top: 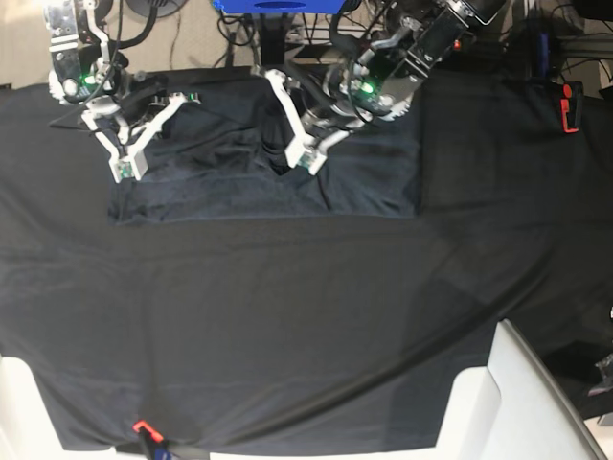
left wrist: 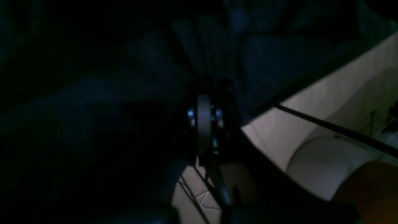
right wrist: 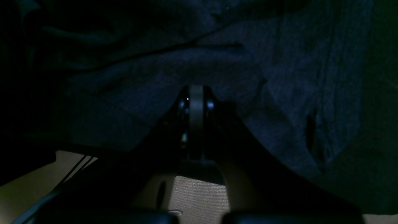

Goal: Fold the T-shirt properly
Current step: 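Press and smooth the folded panel with the left gripper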

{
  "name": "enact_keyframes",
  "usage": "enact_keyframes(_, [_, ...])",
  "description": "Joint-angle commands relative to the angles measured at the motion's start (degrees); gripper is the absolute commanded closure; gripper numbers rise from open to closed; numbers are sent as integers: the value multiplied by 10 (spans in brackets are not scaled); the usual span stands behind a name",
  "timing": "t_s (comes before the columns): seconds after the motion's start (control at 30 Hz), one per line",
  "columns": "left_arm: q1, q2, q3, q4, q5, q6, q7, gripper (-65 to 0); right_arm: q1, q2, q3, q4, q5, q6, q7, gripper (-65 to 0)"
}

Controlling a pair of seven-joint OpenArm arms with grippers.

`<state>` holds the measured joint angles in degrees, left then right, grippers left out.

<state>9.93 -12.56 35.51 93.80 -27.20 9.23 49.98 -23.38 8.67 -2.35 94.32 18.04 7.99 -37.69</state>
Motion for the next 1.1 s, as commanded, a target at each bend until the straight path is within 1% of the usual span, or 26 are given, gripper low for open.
enact_keyframes(0.0, [-1,2,0,25,-5,0,-6,0,2,3,3,8,6,1,6,0])
enact_keyframes(0.17, [3,-1,-4,73,-5,0,-5,0,2,3,3,8,6,1,6,0])
enact_keyframes(0.47, [-4,-10,-6,73,-2,2,-5,0,2,3,3,8,6,1,6,0])
enact_keyframes(0.5, [-4,-10,-10,73,-1,2,-5,0,2,3,3,8,6,1,6,0])
enact_keyframes(0.63, [2,-10,-79,73,-4,2,-4,0,1,3,3,8,6,1,6,0])
enact_keyframes(0.7, [3,-11,-93,72,-3,2,-3,0,1,3,3,7,6,1,6,0])
enact_keyframes(0.8, [-4,-17,-98,59,-4,2,17,0,3,3,2,-5,6,1,6,0])
enact_keyframes(0.93, [-23,-15,-94,23,-4,1,18,0,11,3,-1,-22,6,1,6,0])
enact_keyframes(1.07, [-26,-14,-97,12,-4,1,17,0,11,3,-1,-22,6,1,6,0])
